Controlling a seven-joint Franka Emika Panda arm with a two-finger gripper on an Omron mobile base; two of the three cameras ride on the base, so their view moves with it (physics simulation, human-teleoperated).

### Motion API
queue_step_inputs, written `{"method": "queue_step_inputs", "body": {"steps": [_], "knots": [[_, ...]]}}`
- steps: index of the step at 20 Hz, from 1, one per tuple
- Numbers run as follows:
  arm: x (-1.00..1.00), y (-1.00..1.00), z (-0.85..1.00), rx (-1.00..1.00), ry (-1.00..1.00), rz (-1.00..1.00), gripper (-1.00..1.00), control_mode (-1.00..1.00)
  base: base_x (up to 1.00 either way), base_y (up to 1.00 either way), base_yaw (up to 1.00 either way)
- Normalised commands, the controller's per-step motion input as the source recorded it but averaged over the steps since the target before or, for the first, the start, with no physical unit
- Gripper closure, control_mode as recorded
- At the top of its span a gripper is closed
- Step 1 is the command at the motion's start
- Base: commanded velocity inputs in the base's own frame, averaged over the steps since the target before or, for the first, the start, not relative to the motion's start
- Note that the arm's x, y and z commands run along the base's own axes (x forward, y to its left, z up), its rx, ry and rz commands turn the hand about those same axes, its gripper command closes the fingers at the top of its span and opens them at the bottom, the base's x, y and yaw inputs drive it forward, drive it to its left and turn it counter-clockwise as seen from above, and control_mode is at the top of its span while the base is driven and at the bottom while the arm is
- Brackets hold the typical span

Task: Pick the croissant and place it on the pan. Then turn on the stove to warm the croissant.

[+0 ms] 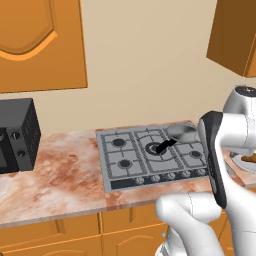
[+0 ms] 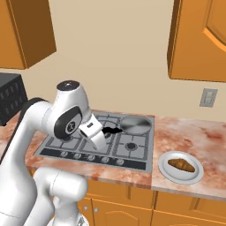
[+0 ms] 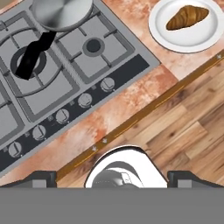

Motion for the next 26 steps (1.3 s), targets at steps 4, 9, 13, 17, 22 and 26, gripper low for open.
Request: {"method": "queue_step_inputs", "body": {"steps": [4,9,13,17,22,26], "knots": [[-0.06,-0.01,0.0,0.0,0.0,-0.03,-1.0,-1.0,0.0,0.0,0.0],[-0.04,-0.03,0.0,0.0,0.0,-0.04,-1.0,-1.0,0.0,0.0,0.0],[-0.02,-0.13,0.0,0.0,0.0,-0.05,-1.0,-1.0,0.0,0.0,0.0],[0.0,-0.2,0.0,0.04,0.0,-0.04,-1.0,-1.0,0.0,0.0,0.0],[0.0,-0.23,0.0,0.05,0.0,-0.05,-1.0,-1.0,0.0,0.0,0.0],[0.0,-0.19,0.0,0.03,0.0,-0.05,-1.0,-1.0,0.0,0.0,0.0]]}}
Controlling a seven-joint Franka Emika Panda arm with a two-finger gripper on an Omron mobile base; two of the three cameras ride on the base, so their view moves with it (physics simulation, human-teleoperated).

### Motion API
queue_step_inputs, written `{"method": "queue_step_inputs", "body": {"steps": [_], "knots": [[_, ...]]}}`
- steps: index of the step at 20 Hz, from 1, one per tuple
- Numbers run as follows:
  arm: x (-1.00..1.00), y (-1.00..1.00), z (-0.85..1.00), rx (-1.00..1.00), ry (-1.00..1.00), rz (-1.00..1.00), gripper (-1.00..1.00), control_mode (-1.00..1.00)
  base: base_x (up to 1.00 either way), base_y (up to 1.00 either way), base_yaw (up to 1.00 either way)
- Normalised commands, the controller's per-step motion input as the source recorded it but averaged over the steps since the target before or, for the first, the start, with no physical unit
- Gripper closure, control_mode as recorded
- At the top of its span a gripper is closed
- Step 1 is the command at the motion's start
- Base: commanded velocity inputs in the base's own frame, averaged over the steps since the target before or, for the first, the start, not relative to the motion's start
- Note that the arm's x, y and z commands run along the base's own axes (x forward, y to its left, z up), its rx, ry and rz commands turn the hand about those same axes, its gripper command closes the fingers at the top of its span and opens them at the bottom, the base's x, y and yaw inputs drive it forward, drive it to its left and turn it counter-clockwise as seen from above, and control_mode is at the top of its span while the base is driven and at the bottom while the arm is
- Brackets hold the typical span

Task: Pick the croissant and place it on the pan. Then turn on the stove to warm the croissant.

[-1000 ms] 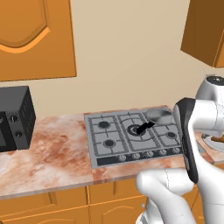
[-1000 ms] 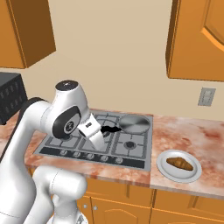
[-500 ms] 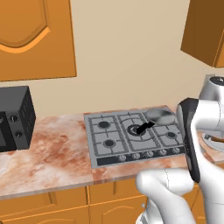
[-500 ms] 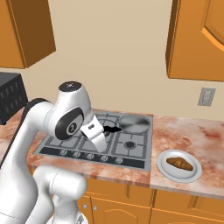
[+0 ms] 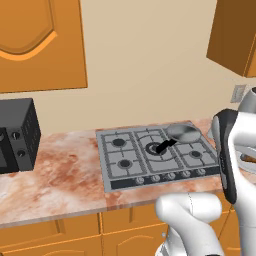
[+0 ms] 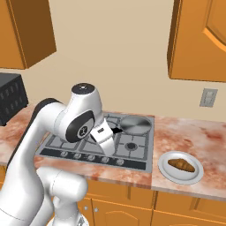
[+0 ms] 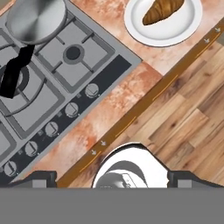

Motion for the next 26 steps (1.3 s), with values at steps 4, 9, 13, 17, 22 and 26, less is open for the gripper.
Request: {"method": "queue_step_inputs", "body": {"steps": [4,9,13,17,22,26], "knots": [[0.0,-0.18,0.0,0.03,0.0,-0.05,-1.0,-1.0,0.0,0.0,0.0],[0.0,-0.16,0.0,0.02,0.0,-0.05,-1.0,-1.0,0.0,0.0,0.0],[0.0,-0.08,0.0,0.0,0.0,-0.04,-1.0,-1.0,0.0,0.0,0.0],[0.0,-0.04,0.0,0.0,0.0,-0.04,-1.0,-1.0,0.0,0.0,0.0],[0.0,-0.05,0.0,0.0,0.0,-0.03,-1.0,-1.0,0.0,0.0,0.0],[0.0,-0.05,0.0,0.0,0.0,-0.04,-1.0,-1.0,0.0,0.0,0.0]]}}
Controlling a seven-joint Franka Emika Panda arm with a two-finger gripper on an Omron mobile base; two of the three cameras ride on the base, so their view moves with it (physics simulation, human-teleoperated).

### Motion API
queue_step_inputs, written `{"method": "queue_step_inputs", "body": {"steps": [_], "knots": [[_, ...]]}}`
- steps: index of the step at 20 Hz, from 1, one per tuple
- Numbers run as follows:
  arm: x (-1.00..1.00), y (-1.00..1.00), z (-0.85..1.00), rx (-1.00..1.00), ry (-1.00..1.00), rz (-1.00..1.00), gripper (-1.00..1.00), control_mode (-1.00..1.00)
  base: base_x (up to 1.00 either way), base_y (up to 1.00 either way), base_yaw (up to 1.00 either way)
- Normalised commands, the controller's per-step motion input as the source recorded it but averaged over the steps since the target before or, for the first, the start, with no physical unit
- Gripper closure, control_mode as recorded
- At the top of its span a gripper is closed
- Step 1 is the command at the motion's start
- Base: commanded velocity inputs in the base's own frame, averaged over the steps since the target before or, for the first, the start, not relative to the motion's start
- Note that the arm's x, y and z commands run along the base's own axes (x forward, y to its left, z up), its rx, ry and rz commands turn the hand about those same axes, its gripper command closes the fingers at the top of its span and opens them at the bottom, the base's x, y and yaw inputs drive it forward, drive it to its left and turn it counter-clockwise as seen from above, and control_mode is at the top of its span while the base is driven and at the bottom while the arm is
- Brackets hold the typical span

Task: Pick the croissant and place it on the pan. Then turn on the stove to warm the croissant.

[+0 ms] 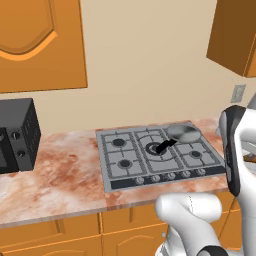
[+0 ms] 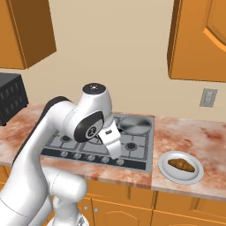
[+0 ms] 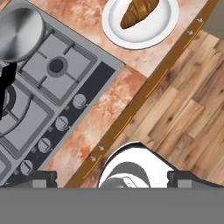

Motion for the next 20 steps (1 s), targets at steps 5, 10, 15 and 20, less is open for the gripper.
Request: {"method": "queue_step_inputs", "body": {"steps": [5,10,15,20], "knots": [[0.0,-0.06,0.0,0.0,0.0,-0.05,-1.0,-1.0,0.0,0.0,0.0],[0.0,-0.05,-0.05,0.0,0.0,-0.05,-1.0,-1.0,0.0,0.0,0.0],[0.0,-0.11,-0.12,0.01,0.01,-0.04,-1.0,-1.0,0.0,0.0,0.0],[0.01,-0.15,-0.16,0.02,0.02,-0.04,-1.0,-1.0,0.0,0.0,0.0]]}}
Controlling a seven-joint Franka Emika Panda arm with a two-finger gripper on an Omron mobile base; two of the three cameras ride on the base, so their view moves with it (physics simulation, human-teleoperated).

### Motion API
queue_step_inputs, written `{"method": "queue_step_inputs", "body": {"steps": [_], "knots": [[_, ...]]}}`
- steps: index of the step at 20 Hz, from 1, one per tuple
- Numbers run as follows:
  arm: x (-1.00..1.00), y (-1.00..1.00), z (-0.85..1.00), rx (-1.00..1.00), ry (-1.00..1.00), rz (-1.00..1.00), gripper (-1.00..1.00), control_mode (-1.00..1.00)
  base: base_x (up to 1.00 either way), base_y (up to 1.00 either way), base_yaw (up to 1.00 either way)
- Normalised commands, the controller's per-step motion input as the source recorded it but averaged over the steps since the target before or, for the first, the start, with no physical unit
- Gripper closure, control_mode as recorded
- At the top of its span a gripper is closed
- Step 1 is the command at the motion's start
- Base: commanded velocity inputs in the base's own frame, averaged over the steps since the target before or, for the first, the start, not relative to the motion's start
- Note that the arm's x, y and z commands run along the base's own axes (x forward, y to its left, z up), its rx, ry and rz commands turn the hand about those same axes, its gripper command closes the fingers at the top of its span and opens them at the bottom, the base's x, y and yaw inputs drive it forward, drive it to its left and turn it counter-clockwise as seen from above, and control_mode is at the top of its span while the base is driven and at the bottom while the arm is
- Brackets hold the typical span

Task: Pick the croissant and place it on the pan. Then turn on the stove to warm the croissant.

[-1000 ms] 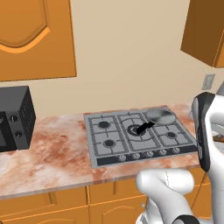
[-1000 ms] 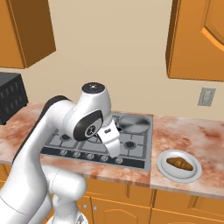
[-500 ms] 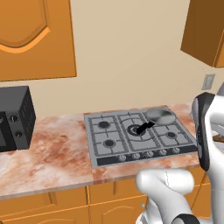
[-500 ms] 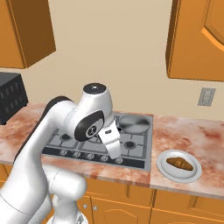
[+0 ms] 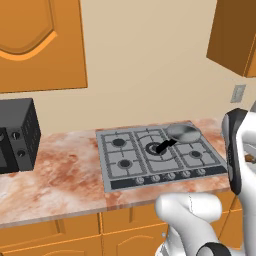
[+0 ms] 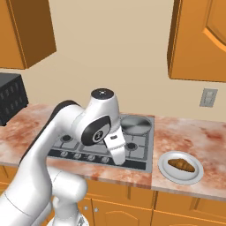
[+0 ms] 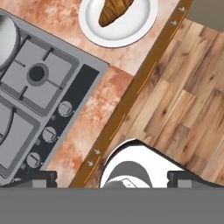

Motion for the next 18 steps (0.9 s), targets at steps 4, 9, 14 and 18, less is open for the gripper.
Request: {"method": "queue_step_inputs", "body": {"steps": [4,9,14,18], "knots": [[0.04,-0.13,-0.13,0.02,0.03,-0.05,-1.0,-1.0,0.0,0.0,0.0],[0.12,-0.14,-0.1,0.03,0.06,-0.04,-1.0,-1.0,0.0,0.0,0.0],[0.15,-0.11,-0.07,0.02,0.08,-0.04,-1.0,-1.0,0.0,0.0,0.0],[0.16,-0.15,-0.03,0.02,0.11,-0.05,-1.0,-1.0,0.0,0.0,0.0]]}}
